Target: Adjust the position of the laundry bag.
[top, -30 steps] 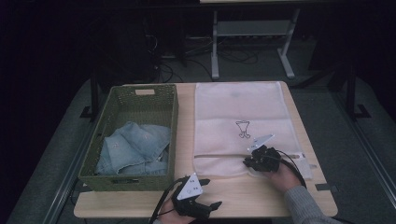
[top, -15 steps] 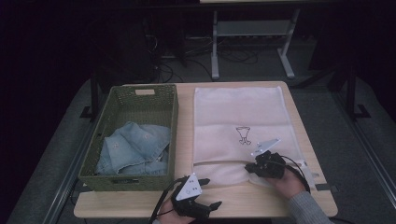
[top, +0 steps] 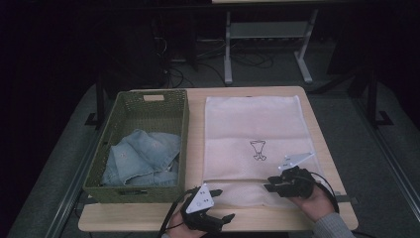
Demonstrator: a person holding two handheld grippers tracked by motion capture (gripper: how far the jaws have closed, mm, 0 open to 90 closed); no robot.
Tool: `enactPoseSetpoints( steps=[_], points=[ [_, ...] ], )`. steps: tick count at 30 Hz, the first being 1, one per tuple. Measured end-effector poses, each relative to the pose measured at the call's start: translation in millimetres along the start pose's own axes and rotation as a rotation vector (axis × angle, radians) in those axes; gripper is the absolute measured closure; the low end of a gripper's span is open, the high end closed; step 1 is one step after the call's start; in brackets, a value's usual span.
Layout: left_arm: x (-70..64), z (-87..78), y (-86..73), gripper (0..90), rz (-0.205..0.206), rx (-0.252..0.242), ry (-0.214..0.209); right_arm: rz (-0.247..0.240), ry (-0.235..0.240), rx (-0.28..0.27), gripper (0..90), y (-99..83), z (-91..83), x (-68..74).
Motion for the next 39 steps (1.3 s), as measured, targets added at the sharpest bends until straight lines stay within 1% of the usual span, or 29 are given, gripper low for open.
enactPoseSetpoints(
  steps=[3,4,7,10,13,17,20,22,26,30,34,36,37,39],
  points=[
    [0.2,-0.1,-0.5,21.6,-0.002,0.002,0.002,0.01,-0.003,-0.003,62.8,-1.9,-2.4,-2.1],
    [0.4,-0.2,-0.7,21.6,-0.003,0.0,0.001,0.026,-0.019,-0.005,59.2,-6.3,-6.9,-7.1],
    [1.0,-0.7,-1.1,21.8,-0.016,-0.005,-0.003,0.033,-0.03,-0.005,54.9,-8.9,-9.0,-9.6],
    [1.9,-1.3,-1.9,22.0,-0.021,-0.005,-0.01,0.032,-0.028,-0.005,52.6,-10.2,-8.9,-9.9],
    [3.6,-1.0,-3.0,22.0,-0.031,-0.001,-0.015,0.038,-0.026,-0.006,48.0,-9.1,-7.2,-10.8],
    [5.8,-1.6,-2.4,22.0,-0.033,-0.002,-0.006,0.02,-0.041,0.01,46.7,-12.4,-5.2,-10.9],
    [5.8,-1.6,-2.1,22.0,-0.031,-0.004,-0.002,0.03,-0.04,0.012,45.4,-13.1,-6.0,-10.8],
    [5.3,-1.4,-2.4,22.0,-0.027,0.0,-0.002,0.023,-0.045,0.006,44.4,-12.7,-6.7,-11.8],
    [4.4,-0.7,-2.2,22.0,-0.023,0.001,-0.004,0.027,-0.05,-0.004,43.5,-12.3,-8.0,-12.7],
    [3.5,-0.7,-3.1,22.0,-0.02,0.004,-0.003,0.035,-0.05,0.005,42.2,-13.3,-7.4,-13.1],
    [4.2,0.1,-3.1,22.0,-0.023,0.005,-0.006,0.027,-0.061,0.006,40.0,-12.1,-6.6,-13.7],
    [5.4,0.2,-3.1,22.0,-0.032,0.003,-0.009,0.027,-0.063,0.001,39.9,-12.2,-6.9,-14.1],
    [5.5,0.5,-3.3,22.0,-0.036,0.002,-0.01,0.037,-0.063,0.002,39.8,-13.1,-6.9,-14.6],
    [5.3,1.1,-4.3,22.0,-0.036,0.006,-0.011,0.04,-0.06,0.004,39.8,-15.2,-5.9,-16.1]
  ],
)
Point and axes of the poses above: each handheld gripper's, and its own axes: z roughly forward along the jaws, y roughly out of its top, x roughly to its left, the point moved 10 cm from there along z, roughly forward along the jaws, and after that the axes turned 8 degrees about -y, right-handed, at the moved point
